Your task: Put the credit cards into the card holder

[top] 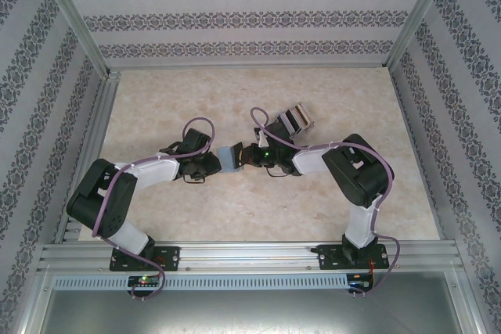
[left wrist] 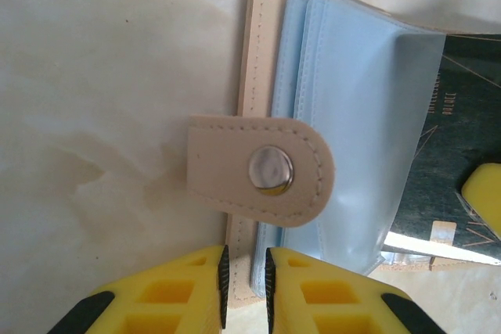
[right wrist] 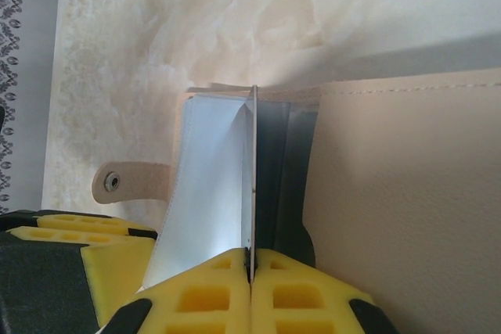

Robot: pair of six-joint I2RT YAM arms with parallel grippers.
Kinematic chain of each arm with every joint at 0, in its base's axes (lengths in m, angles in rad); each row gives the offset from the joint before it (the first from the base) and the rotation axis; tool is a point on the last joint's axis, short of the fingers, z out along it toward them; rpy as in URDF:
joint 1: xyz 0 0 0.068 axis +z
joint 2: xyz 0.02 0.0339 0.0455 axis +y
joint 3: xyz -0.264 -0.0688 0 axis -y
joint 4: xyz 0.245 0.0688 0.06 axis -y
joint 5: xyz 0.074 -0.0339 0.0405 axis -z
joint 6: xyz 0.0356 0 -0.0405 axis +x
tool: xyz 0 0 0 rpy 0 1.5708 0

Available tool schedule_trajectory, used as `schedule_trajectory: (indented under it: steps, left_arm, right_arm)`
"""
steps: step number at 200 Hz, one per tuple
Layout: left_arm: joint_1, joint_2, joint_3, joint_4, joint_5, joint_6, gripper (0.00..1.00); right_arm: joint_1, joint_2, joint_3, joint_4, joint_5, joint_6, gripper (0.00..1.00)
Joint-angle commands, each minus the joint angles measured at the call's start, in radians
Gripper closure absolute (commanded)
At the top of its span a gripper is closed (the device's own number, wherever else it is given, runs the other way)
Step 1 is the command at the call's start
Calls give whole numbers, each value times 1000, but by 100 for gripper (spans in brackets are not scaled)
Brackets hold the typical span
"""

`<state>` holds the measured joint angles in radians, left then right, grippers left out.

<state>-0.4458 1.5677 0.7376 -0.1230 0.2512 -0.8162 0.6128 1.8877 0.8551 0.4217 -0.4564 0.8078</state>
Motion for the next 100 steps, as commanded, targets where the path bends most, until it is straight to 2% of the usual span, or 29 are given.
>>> schedule_trajectory:
  steps: [1,23,100]
  left_arm:
    - [-11,3,26,-5,-2,-2,77]
    - [-10,-3,28,-12,-9,0,77]
    - [-10,2,36,-15,-9,4,77]
  right_arm:
    - [21,1,-6,-59,41,-51,80]
    - [23,-42,0,-133,77,-102,70]
    - [15,-67,127,-418,113,-237,56]
